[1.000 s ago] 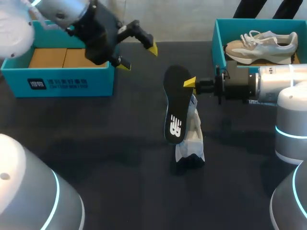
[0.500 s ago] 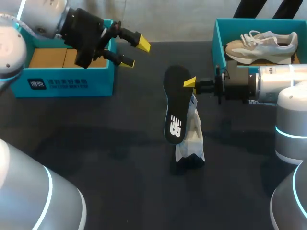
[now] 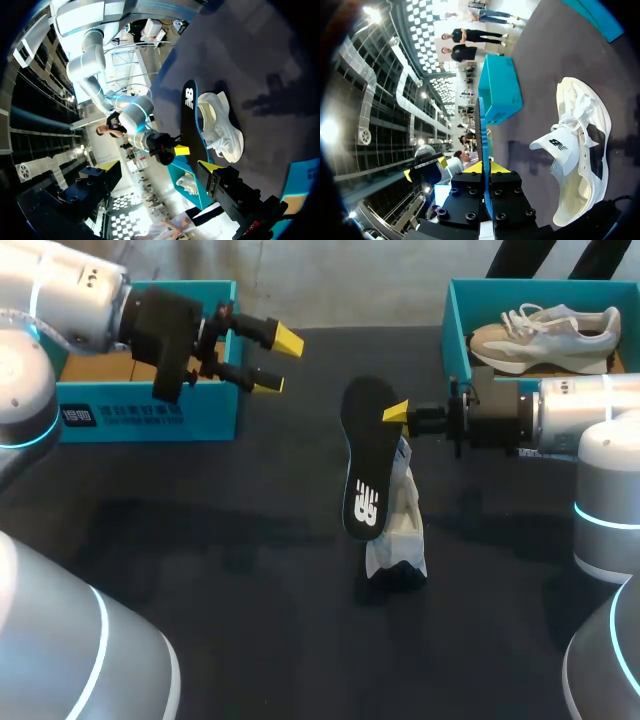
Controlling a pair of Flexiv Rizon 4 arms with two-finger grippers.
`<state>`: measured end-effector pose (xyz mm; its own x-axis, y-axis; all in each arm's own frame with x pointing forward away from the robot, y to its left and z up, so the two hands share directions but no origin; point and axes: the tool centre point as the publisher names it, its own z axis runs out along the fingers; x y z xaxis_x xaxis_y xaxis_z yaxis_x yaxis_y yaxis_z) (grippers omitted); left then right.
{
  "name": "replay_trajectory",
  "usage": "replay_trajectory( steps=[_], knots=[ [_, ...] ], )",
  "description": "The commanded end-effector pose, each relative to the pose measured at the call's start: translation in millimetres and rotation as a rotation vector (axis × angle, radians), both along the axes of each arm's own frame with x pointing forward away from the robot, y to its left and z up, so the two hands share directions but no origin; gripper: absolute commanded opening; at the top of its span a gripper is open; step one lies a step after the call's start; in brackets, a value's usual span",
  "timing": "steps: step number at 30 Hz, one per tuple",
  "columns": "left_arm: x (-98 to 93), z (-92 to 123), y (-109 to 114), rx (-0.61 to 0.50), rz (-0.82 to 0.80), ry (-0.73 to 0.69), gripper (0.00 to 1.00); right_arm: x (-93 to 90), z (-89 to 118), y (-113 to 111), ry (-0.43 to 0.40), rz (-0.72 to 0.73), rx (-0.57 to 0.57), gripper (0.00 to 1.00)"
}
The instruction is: Take the shoe out of the shoebox, open the shoe tongue, remove and reinsert the insole, then place the shoe into the shoebox
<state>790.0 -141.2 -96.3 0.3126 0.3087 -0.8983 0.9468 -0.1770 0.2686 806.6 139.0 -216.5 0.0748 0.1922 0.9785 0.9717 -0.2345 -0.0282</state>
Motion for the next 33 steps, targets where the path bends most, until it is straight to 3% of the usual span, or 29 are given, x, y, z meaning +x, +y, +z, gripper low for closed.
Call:
replay_trajectory(
  steps=[1, 3, 13, 33],
  knots=[
    [-0.1, -0.6, -0.3, -0.001, 0.000, -0.002, 1.00, 0.0, 0.5, 1.7, 0.002, 0.000, -0.005, 0.00],
    [1.1, -11.5, -6.6, 0.016, 0.009, -0.011, 1.00, 0.0, 0.5, 1.7, 0.002, 0.000, -0.005, 0.00],
    [-6.5, -51.3, 5.0, -0.159, 0.077, 0.071, 1.00, 0.0, 0.5, 1.7, 0.002, 0.000, -0.005, 0.00],
    [20.6, -100.9, -12.3, -0.384, 0.065, 0.143, 1.00, 0.0, 0.5, 1.7, 0.002, 0.000, -0.005, 0.00]
  ],
)
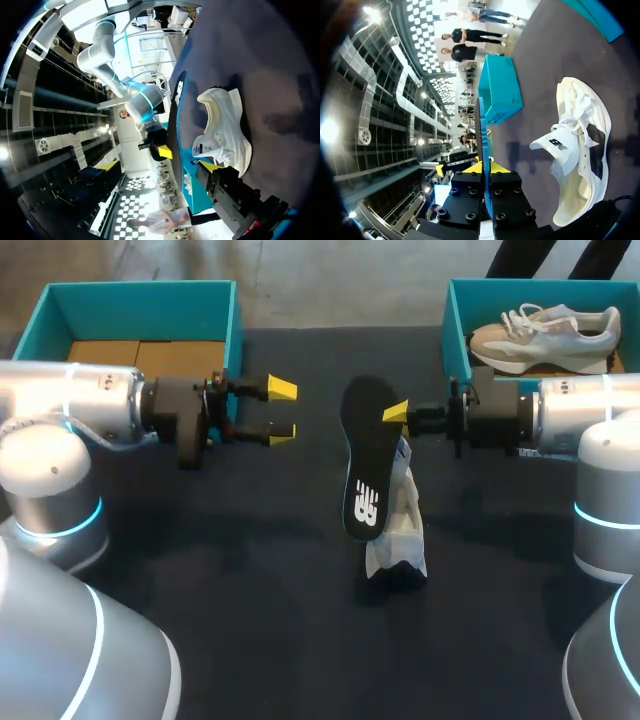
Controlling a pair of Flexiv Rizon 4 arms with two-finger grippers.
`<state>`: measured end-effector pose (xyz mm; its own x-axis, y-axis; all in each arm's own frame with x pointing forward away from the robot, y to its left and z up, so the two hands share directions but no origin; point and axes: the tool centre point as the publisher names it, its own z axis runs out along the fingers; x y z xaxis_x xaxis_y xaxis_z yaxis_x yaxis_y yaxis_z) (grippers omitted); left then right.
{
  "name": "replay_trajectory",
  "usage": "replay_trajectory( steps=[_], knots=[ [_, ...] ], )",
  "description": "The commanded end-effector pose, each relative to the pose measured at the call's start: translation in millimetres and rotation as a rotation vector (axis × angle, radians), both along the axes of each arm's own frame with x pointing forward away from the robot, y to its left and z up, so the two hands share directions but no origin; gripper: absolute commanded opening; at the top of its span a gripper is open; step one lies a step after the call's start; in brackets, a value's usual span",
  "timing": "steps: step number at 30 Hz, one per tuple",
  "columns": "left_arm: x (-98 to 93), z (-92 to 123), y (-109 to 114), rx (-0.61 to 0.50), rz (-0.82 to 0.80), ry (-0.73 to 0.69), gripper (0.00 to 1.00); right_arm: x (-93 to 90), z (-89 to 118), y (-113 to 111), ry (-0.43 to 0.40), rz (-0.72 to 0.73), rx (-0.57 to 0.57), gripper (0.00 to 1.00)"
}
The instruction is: Take the shoe out of the shoebox, open the shoe tongue, remove and reinsert the insole, then place the shoe into the shoebox
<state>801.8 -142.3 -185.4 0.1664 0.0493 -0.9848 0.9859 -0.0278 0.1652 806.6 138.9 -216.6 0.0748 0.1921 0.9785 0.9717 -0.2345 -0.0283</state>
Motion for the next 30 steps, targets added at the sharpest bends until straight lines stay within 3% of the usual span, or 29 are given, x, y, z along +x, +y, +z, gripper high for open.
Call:
replay_trajectory(
  steps=[1, 12, 19, 24, 27, 30],
  knots=[
    [8.9, -12.4, -13.4, -0.091, -0.019, -0.003, 1.00, 0.0, 0.5, 1.7, 0.002, 0.000, -0.005, 0.00],
    [9.3, -19.1, -35.9, -0.125, -0.041, -0.006, 0.98, 0.0, 0.5, 1.7, 0.002, 0.000, -0.005, 0.00],
    [5.6, -18.1, -48.6, -0.128, -0.044, -0.010, 0.80, 0.0, 0.5, 1.7, 0.002, 0.000, -0.005, 0.00],
    [3.3, -18.6, -52.1, -0.122, -0.023, -0.011, 0.77, 0.0, 0.5, 1.7, 0.002, 0.000, -0.005, 0.00],
    [2.0, -21.1, -54.5, -0.120, -0.015, -0.004, 0.68, 0.0, 0.5, 1.7, 0.002, 0.000, -0.005, 0.00],
    [0.6, -22.8, -58.8, -0.112, -0.011, -0.002, 0.65, 0.0, 0.5, 1.7, 0.002, 0.000, -0.005, 0.00]
  ],
)
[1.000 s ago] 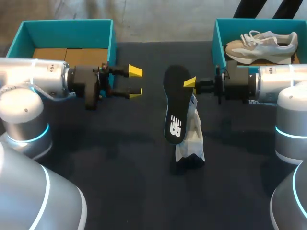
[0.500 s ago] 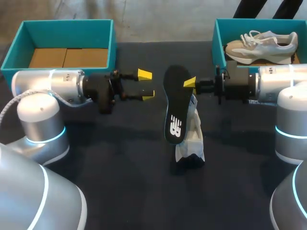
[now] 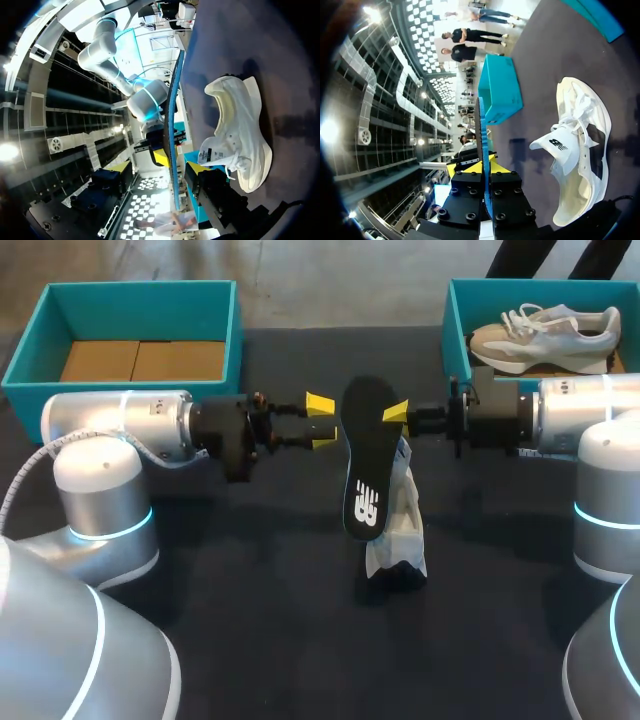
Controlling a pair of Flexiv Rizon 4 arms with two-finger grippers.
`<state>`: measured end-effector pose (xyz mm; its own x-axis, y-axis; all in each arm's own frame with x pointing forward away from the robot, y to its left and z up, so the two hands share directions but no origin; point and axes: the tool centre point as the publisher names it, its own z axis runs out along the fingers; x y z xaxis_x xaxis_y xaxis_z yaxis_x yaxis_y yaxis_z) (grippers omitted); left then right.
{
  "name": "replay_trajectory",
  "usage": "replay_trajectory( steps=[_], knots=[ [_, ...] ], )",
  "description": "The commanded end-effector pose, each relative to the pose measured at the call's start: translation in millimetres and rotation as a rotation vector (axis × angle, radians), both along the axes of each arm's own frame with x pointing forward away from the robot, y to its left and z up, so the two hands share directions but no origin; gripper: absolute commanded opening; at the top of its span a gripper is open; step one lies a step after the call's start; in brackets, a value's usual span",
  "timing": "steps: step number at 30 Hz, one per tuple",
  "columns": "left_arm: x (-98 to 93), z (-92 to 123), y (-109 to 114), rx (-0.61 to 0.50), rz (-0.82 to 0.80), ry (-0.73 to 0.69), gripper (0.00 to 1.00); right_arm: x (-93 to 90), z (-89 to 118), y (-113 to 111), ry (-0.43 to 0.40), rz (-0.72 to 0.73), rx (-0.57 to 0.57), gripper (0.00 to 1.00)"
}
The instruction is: Take the shoe out of the shoebox, open the shoe tongue, remove and reinsert the insole, then place the shoe into the shoebox
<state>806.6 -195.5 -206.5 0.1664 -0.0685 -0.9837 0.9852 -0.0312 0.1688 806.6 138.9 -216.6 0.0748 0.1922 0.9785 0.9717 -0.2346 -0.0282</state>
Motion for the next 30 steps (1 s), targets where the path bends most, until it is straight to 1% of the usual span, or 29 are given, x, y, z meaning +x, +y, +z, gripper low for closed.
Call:
replay_trajectory(
  steps=[1, 2, 4, 6, 7, 8, 10, 17, 18, 21, 28, 30],
  knots=[
    [-4.1, -1.9, -6.7, 0.000, 0.014, 0.002, 0.65, 0.0, 0.5, 1.7, 0.002, 0.000, -0.005, 0.00],
    [-3.8, -2.4, -8.1, 0.000, 0.014, 0.002, 0.64, 0.0, 0.5, 1.7, 0.002, 0.000, -0.005, 0.00],
    [-2.5, -3.0, -10.6, -0.001, 0.021, 0.001, 0.64, 0.0, 0.5, 1.7, 0.002, 0.000, -0.005, 0.00],
    [-0.2, -3.1, -12.5, -0.006, 0.030, 0.000, 0.61, 0.0, 0.5, 1.7, 0.002, 0.000, -0.005, 0.00],
    [1.1, -3.1, -13.3, -0.011, 0.035, 0.000, 0.58, 0.0, 0.5, 1.7, 0.002, 0.000, -0.005, 0.00],
    [3.0, -3.3, -14.3, -0.011, 0.038, 0.000, 0.58, 0.0, 0.5, 1.7, 0.002, 0.000, -0.005, 0.00],
    [5.9, -3.9, -16.4, -0.013, 0.043, -0.003, 0.51, 0.0, 0.5, 1.7, 0.002, 0.000, -0.005, 0.00],
    [13.6, -5.4, -24.3, -0.017, 0.048, -0.004, 0.51, 0.0, 0.5, 1.7, 0.002, 0.000, -0.005, 0.00],
    [14.7, -5.7, -25.4, -0.018, 0.050, -0.004, 0.53, 0.0, 0.5, 1.7, 0.002, 0.000, -0.005, 0.00],
    [18.2, -6.7, -28.8, -0.020, 0.055, -0.002, 0.50, 0.0, 0.5, 1.7, 0.002, 0.000, -0.005, 0.00],
    [18.5, -8.7, -33.9, -0.017, 0.049, 0.004, 0.44, 0.0, 0.5, 1.7, 0.002, 0.000, -0.005, 0.00],
    [18.0, -9.2, -34.8, -0.014, 0.046, 0.004, 0.45, 0.0, 0.5, 1.7, 0.002, 0.000, -0.005, 0.00]
  ],
)
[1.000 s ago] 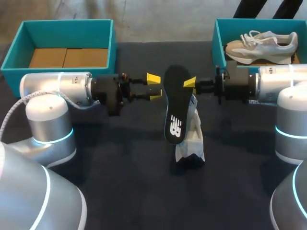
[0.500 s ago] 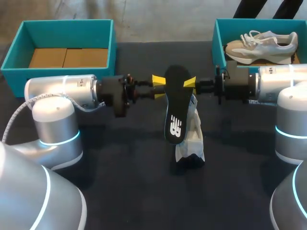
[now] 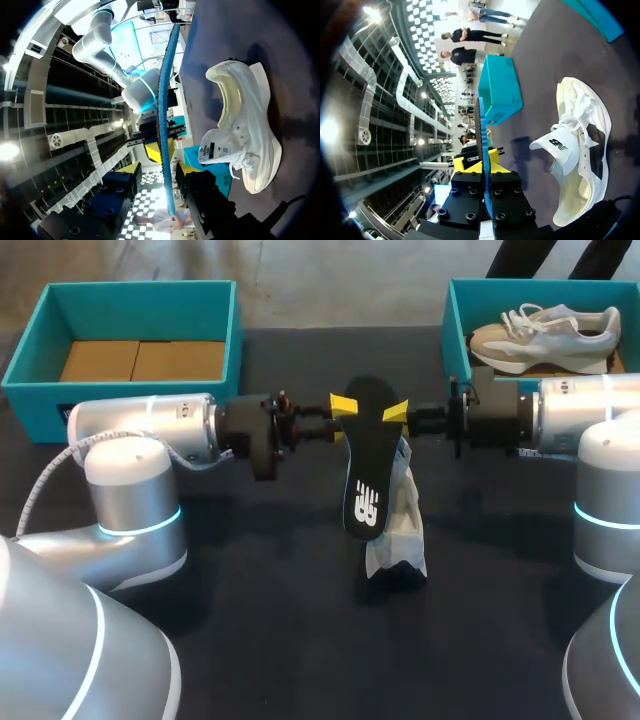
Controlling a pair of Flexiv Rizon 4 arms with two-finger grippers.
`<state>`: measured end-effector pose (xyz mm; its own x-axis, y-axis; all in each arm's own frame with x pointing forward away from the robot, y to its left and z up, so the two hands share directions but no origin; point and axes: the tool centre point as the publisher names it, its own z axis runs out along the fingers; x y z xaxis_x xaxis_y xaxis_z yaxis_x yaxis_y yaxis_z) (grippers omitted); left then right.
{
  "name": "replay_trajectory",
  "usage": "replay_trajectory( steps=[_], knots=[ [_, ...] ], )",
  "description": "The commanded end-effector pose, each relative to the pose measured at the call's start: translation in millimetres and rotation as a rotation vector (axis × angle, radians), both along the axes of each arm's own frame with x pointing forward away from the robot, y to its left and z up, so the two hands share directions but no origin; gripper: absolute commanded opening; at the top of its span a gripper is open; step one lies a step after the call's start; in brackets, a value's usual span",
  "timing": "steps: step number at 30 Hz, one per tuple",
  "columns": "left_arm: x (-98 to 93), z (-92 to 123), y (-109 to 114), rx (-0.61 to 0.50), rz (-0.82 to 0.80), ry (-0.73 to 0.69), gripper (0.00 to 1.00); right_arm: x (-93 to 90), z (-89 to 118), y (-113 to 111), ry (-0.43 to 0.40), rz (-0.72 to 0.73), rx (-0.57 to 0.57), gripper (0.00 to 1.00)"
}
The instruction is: Take the shoe out of the shoebox, open the shoe tongue, remove and reinsert the insole, then place the shoe into the shoebox
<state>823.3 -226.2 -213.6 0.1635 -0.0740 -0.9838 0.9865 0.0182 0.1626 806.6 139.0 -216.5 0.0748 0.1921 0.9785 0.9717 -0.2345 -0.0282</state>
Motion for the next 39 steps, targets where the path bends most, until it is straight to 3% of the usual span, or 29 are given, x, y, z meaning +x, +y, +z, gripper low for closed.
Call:
replay_trajectory(
  steps=[1, 14, 32, 37, 38, 39],
  knots=[
    [1.0, -2.3, -4.5, 0.001, -0.002, -0.001, 0.45, 0.0, 0.5, 1.7, 0.002, 0.000, -0.005, 0.00],
    [2.3, -5.3, -13.0, 0.017, -0.012, -0.001, 0.37, 0.0, 0.5, 1.7, 0.002, 0.000, -0.005, 0.00],
    [2.5, -6.8, -17.8, 0.029, -0.019, -0.004, 0.16, 0.0, 0.5, 1.7, 0.002, 0.000, -0.005, 0.00],
    [2.5, -6.3, -19.4, 0.031, -0.023, -0.006, 0.15, 0.0, 0.5, 1.7, 0.002, 0.000, -0.005, 0.00],
    [2.5, -6.3, -19.6, 0.032, -0.024, -0.006, 0.13, 0.0, 0.5, 1.7, 0.002, 0.000, -0.005, 0.00],
    [2.5, -6.5, -20.0, 0.032, -0.024, -0.006, 0.00, 0.0, 0.5, 1.7, 0.002, 0.000, -0.005, 0.00]
  ],
)
